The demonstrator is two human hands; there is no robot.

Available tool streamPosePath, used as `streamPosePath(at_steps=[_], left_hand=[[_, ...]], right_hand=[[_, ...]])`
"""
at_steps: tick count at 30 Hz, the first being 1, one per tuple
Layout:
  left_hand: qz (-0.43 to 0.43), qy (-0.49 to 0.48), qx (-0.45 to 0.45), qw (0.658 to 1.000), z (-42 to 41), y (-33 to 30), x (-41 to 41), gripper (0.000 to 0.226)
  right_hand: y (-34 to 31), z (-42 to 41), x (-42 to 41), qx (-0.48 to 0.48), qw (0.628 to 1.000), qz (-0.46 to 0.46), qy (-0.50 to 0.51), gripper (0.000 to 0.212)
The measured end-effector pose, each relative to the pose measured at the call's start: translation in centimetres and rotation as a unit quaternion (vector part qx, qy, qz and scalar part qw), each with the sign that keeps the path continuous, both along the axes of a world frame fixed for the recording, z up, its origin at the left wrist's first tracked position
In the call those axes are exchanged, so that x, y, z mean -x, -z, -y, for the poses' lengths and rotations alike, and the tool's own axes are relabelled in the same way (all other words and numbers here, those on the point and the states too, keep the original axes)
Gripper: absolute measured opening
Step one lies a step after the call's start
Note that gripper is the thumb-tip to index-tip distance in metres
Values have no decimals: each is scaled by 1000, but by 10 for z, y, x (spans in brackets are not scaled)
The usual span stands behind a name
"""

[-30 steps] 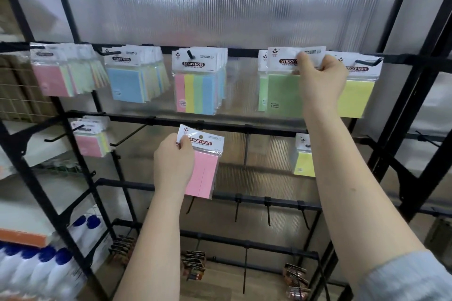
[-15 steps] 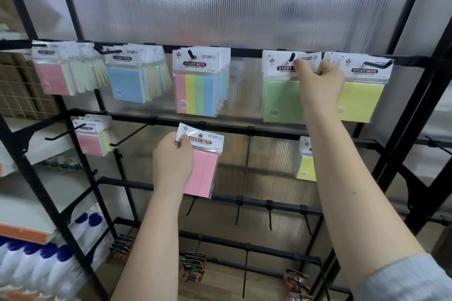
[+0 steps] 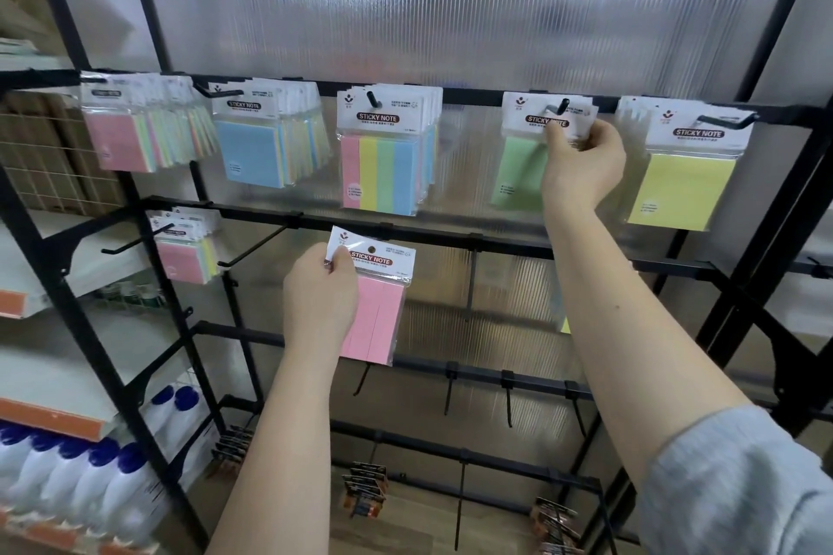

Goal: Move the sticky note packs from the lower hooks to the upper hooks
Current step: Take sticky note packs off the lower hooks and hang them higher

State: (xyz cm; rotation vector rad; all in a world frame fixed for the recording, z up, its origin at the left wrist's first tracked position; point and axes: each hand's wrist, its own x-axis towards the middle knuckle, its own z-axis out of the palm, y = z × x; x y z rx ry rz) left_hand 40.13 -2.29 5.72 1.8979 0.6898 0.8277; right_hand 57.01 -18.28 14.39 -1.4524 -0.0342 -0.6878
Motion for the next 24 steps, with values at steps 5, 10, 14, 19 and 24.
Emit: streamPosePath(at_steps=[5,10,14,19,24], left_hand=[[8,-2,-1,1000,-11,0,9,26],[16,12,3,1000,-26,0,26,25],[30,7,-14,999,-44,-1,50,23],[21,-20,-50,998,-75,7,85,22],[4,-55,-72,996,-108,9,116,23]], right_hand=[[20,-5,16,-6,1000,22,8,19],[39,-15,43,-7,999,-44,-14,41],[56,-27,79,44,993,-102,-39,47],[89,-55,120,83,980,-129,-130,32],[109,-94,142,178,953,-130,-210,23]])
